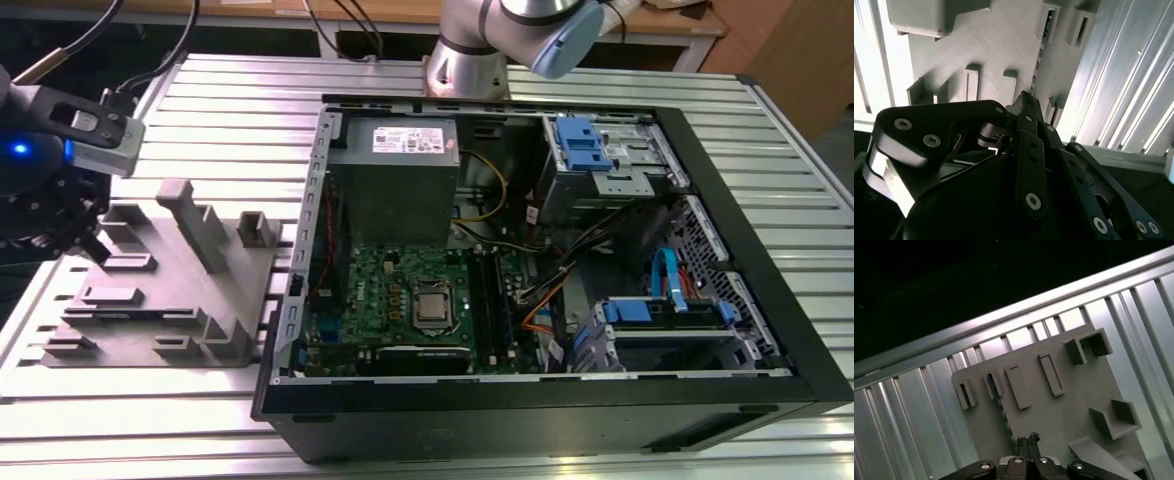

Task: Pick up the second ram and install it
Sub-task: 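Pick up the second ram and move it above second insertion slot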

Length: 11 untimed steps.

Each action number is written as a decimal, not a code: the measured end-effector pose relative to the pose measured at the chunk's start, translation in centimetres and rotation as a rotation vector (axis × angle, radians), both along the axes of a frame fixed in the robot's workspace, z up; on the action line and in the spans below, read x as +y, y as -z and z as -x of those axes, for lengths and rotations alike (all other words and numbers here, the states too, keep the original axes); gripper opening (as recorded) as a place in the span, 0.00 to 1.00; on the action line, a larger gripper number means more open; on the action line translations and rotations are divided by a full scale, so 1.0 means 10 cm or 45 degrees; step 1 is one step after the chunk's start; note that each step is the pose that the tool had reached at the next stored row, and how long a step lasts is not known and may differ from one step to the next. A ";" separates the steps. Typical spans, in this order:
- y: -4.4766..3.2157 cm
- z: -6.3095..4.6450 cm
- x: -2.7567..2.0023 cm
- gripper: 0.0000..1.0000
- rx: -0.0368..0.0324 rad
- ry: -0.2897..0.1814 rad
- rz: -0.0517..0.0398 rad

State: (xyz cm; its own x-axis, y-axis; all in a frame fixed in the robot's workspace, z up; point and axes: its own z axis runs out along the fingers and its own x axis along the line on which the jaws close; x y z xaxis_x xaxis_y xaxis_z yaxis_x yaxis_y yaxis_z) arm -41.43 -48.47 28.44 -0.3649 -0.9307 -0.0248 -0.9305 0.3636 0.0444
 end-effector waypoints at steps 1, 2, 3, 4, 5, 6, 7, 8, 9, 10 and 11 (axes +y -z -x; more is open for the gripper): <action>0.002 0.00 0.000 0.07 0.0001 -0.023 0.000; 0.004 0.00 0.000 0.07 0.0000 -0.048 0.000; 0.005 0.00 0.000 0.07 0.0000 -0.071 0.000; 0.007 0.00 0.000 0.07 0.0001 -0.094 0.000; 0.009 0.00 0.000 0.07 0.0001 -0.117 0.000; 0.011 0.00 0.000 0.07 0.0000 -0.139 0.000; 0.013 0.00 0.000 0.07 0.0000 -0.163 0.000; 0.015 0.00 0.000 0.07 0.0001 -0.186 0.000; 0.017 0.00 0.000 0.07 0.0000 -0.208 0.000; 0.019 0.00 0.000 0.07 0.0000 -0.233 0.000; 0.020 0.00 0.000 0.07 0.0000 -0.256 0.000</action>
